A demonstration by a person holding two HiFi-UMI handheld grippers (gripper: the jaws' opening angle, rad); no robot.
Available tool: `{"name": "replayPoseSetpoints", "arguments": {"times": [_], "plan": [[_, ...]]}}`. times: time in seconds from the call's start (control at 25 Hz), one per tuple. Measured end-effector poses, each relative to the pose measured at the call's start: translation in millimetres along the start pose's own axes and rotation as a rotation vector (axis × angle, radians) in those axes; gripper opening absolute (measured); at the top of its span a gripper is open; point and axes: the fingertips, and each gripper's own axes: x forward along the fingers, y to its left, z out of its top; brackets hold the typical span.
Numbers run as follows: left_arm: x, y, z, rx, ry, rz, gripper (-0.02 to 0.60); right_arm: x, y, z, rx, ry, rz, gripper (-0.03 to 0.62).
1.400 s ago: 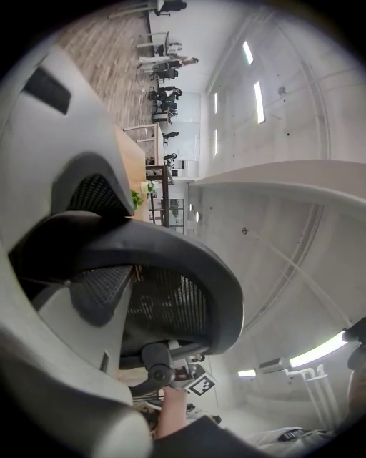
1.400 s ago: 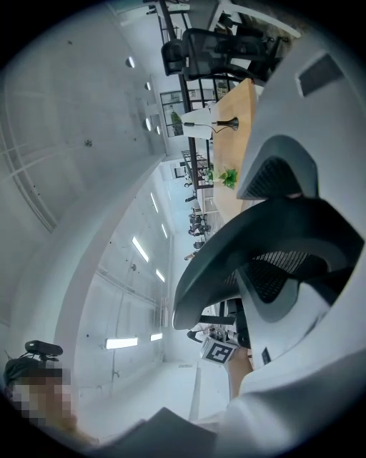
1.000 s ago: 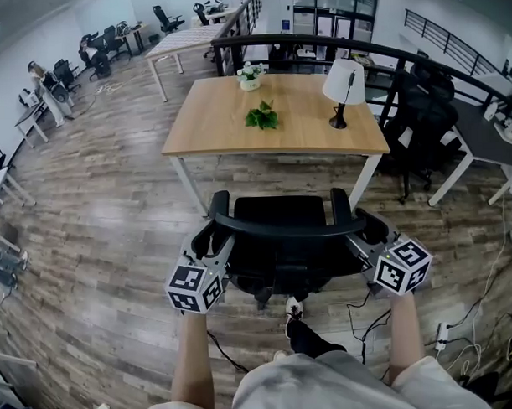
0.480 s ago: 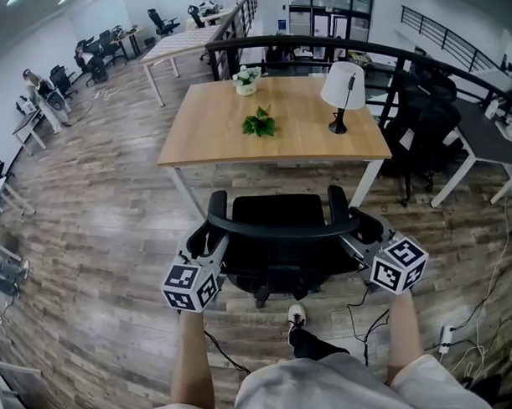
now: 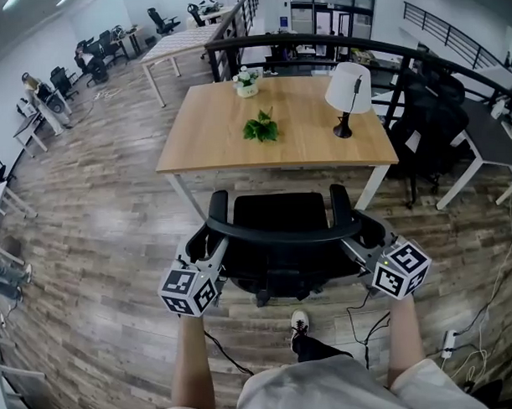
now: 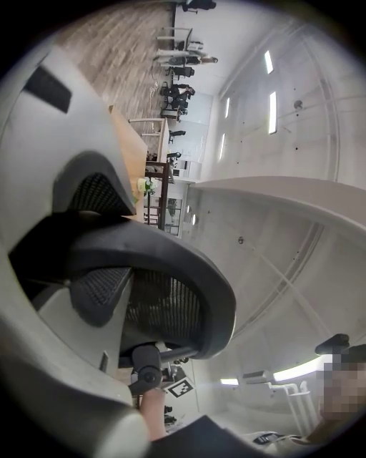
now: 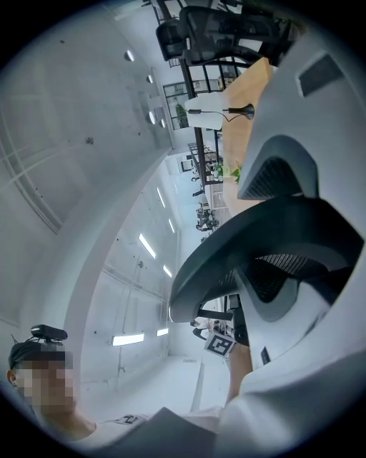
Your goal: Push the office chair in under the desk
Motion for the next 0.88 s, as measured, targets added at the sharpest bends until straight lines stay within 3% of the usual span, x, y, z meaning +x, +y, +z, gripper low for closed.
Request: {"name": "replayPoseSetpoints", "arguments": {"times": [0.88], "plan": [[61,34,9,-0.035,0.001,0.028,0.255,54,-50,14,0.010,-0.012,0.027,0.273]]}}
